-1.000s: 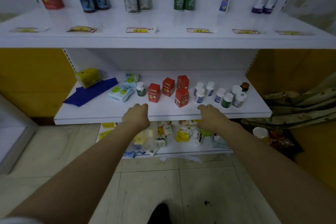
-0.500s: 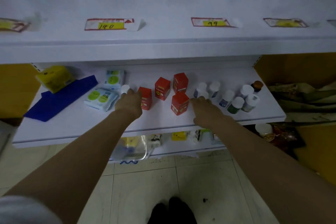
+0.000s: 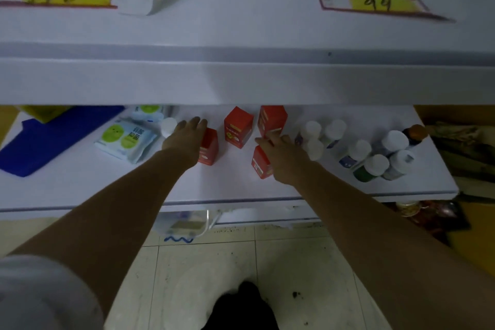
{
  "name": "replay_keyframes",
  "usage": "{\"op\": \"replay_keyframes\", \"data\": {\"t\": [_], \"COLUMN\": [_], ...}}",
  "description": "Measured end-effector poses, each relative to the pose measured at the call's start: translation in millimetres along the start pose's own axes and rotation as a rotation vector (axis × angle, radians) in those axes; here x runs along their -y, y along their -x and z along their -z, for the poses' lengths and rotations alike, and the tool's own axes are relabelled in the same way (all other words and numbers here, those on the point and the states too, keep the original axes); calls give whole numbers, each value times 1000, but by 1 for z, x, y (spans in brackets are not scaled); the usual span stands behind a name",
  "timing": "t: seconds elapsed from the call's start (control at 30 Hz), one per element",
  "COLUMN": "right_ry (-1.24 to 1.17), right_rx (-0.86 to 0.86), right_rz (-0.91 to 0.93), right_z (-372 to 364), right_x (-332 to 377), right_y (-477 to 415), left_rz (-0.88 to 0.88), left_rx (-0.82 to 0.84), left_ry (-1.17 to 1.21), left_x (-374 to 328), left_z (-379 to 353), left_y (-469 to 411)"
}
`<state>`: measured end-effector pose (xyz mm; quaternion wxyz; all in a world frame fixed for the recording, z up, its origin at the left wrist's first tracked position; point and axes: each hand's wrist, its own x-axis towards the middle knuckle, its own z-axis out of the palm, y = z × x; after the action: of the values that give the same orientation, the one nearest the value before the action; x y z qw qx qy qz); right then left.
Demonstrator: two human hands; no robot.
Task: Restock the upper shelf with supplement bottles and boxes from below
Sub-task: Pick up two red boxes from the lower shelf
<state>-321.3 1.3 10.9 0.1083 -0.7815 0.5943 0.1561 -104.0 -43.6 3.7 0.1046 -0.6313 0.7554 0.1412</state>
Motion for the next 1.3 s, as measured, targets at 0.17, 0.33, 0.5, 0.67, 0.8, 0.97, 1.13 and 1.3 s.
{"op": "replay_keyframes", "data": {"t": [0.17,0.33,0.5,0.67,0.8,0.97,1.13,1.3], "right_ry": [-14,-209,-665,-1181,-1526,-1797,-1856,-1958], "right_rx": [-32,-65,-119,-157,-215,-254,-247,-286], "right_rz": [9,-13,-120,-109,-130,2,79,106], "right_z": [-14,-20,3,50,72,95,119,144], "right_x": [-6,-15,-15,-7,16,67,135,191], "right_y": [-9,-11,11,53,86,138,202,256], "left_rz": [7,-3,136,95,-5,-150,-251,-218], "left_rx": [-29,-85,-28,66,72,34,57,116], "left_ry": [4,139,740,1310,1587,1740,1746,1819], "left_x": [-2,-12,-19,-20,-16,-8,9,29], "left_z": [-9,-6,10,40,70,98,116,136], "left_y": [-13,-6,20,71,118,192,277,352]}}
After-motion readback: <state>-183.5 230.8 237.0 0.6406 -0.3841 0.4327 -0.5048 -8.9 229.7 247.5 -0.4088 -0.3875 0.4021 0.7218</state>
